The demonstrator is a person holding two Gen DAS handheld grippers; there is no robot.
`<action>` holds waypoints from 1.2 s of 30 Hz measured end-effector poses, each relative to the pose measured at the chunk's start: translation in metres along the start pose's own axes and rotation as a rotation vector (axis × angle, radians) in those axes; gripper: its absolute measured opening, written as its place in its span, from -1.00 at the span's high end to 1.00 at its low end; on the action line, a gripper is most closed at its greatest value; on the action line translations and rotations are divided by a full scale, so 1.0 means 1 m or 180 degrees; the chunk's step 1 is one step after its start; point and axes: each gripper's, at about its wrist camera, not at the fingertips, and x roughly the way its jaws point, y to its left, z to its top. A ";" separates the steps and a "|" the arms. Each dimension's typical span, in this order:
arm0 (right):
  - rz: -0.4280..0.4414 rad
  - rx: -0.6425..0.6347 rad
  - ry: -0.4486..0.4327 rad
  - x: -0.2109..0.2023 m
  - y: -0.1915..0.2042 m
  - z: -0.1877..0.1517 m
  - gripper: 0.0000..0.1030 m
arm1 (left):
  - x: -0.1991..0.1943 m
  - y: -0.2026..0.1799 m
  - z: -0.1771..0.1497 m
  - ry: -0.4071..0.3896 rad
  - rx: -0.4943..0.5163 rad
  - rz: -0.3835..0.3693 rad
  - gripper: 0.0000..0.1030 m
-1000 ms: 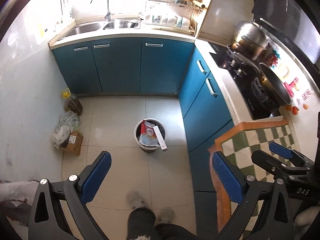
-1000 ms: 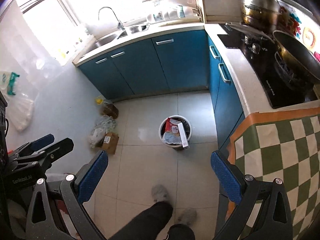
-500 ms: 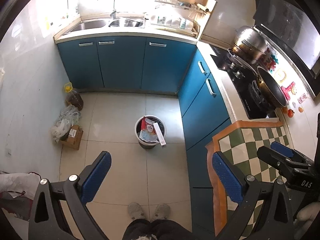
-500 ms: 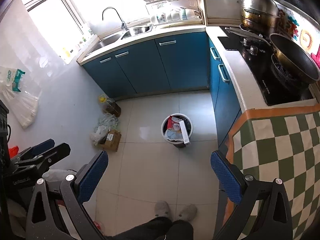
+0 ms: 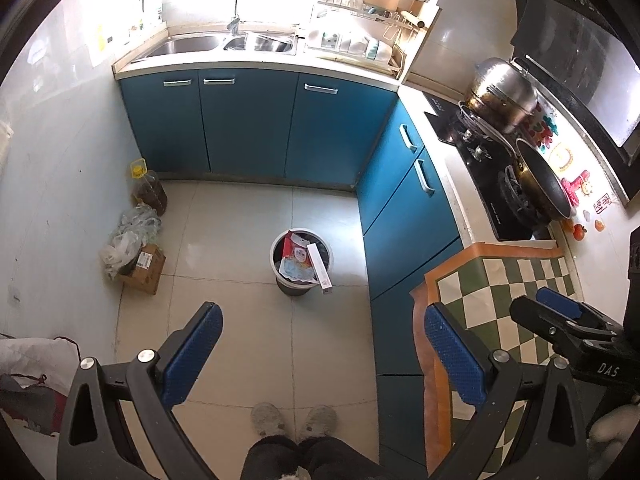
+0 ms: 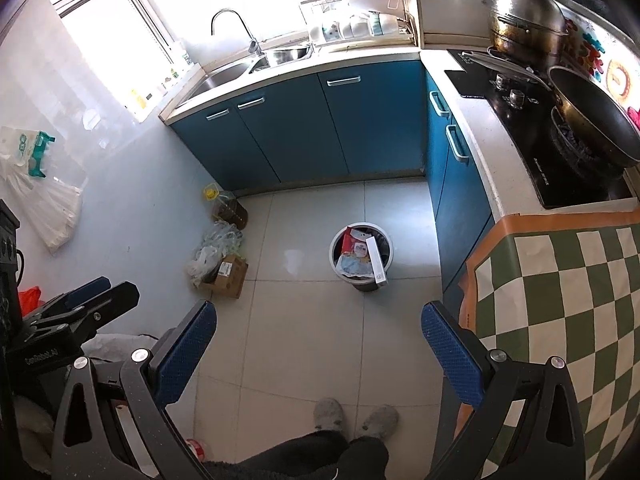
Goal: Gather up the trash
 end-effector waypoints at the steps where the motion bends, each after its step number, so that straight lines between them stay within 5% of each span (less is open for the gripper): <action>1: 0.0003 0.0000 0.0006 0.000 0.000 0.000 -1.00 | 0.000 0.001 0.001 0.0004 -0.0002 -0.0007 -1.00; 36: 0.0173 0.0081 0.0087 0.003 -0.013 -0.014 -1.00 | -0.003 -0.005 -0.007 0.0135 0.0061 -0.0155 -1.00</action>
